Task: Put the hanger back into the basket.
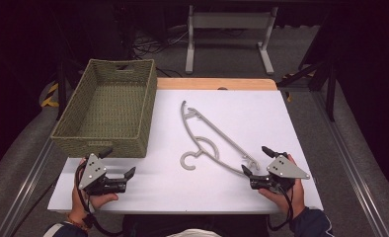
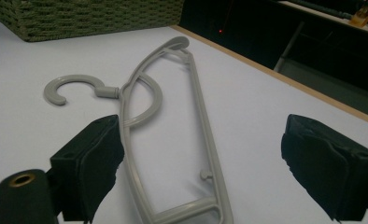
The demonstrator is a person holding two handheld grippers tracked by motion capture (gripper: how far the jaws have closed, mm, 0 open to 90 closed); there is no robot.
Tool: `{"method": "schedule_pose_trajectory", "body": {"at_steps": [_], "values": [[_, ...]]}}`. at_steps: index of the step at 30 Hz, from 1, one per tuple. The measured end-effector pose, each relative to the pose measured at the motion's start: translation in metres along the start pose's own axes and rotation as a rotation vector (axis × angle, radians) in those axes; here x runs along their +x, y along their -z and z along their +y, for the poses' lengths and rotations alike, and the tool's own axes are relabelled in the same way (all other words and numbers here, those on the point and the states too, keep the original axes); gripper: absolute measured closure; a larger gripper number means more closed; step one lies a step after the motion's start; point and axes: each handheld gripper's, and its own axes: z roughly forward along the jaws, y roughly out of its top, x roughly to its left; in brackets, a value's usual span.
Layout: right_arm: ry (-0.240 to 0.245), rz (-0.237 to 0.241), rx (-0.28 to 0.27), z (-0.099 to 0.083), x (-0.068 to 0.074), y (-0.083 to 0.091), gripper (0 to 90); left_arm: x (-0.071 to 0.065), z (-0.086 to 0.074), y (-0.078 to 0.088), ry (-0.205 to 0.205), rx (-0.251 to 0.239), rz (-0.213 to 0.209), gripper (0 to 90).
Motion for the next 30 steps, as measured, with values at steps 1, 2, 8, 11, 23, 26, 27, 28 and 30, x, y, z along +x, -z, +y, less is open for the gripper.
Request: {"method": "schedule_pose_trajectory", "body": {"at_steps": [1,2,8,11,23,26,27,28,30], "values": [[-0.013,0.013,0.008,-0.001,0.0,-0.001,13.0,-0.001,0.0,-0.001,-0.005,0.009,-0.009,3.3],[-0.024,0.051,0.033,-0.001,-0.002,-0.003,13.3,-0.003,-0.001,-0.001,-0.029,0.015,-0.013,3.4],[-0.011,0.161,0.123,0.003,0.004,-0.012,15.3,-0.006,-0.001,0.001,-0.055,-0.003,-0.025,3.8],[-0.015,0.185,0.133,0.005,0.005,-0.014,15.8,-0.006,-0.002,0.001,-0.054,0.005,-0.028,3.6],[0.09,0.369,0.41,0.037,0.012,-0.065,36.7,-0.008,-0.003,-0.004,-0.06,0.035,-0.049,3.7],[0.106,0.393,0.498,0.042,0.014,-0.082,43.7,-0.008,-0.003,-0.004,-0.063,0.043,-0.057,3.9],[0.103,0.401,0.525,0.043,0.014,-0.087,44.7,-0.008,-0.004,-0.004,-0.068,0.051,-0.059,3.9],[0.094,0.415,0.558,0.043,0.015,-0.093,47.2,-0.008,-0.004,-0.005,-0.073,0.061,-0.05,4.2],[0.08,0.439,0.607,0.042,0.017,-0.103,52.4,-0.009,-0.005,-0.006,-0.087,0.08,-0.058,5.2]]}}
